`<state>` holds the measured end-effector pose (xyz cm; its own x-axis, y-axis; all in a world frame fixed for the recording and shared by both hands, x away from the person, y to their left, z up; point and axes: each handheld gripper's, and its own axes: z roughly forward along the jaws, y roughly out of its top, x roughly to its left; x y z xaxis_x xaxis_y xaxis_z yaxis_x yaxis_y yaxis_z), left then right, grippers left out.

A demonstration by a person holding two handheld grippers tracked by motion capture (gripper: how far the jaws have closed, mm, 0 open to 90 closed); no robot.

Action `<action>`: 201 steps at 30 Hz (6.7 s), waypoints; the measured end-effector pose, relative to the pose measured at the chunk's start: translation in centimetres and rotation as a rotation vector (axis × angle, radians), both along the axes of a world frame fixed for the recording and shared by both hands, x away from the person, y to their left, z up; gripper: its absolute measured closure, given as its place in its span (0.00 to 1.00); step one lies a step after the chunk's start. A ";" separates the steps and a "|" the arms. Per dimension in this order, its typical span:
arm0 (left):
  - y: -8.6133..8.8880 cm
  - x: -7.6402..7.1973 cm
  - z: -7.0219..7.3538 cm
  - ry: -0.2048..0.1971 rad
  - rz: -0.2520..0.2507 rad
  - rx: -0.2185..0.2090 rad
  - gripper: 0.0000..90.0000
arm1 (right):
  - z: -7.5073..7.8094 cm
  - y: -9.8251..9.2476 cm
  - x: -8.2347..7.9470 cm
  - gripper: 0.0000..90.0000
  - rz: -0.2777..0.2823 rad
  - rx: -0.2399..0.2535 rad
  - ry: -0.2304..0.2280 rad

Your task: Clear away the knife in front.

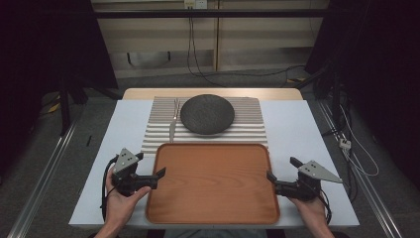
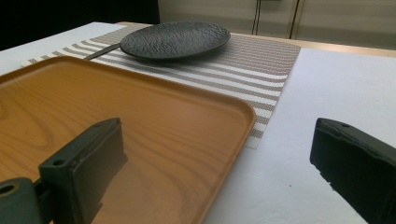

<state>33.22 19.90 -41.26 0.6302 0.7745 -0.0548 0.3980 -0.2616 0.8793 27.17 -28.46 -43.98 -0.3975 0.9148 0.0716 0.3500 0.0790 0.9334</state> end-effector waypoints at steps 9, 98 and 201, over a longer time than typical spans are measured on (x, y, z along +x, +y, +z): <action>-0.1 1.3 0.7 0.020 -0.012 -0.017 0.06 | -0.1 0.0 0.1 0.03 -0.006 0.002 0.005; -5.8 25.6 -3.0 0.295 0.184 0.118 0.48 | -0.5 0.4 1.0 0.03 0.032 -0.006 0.035; -4.1 24.9 -1.7 0.466 0.061 0.290 0.89 | -0.5 0.4 0.9 0.03 0.019 -0.004 0.046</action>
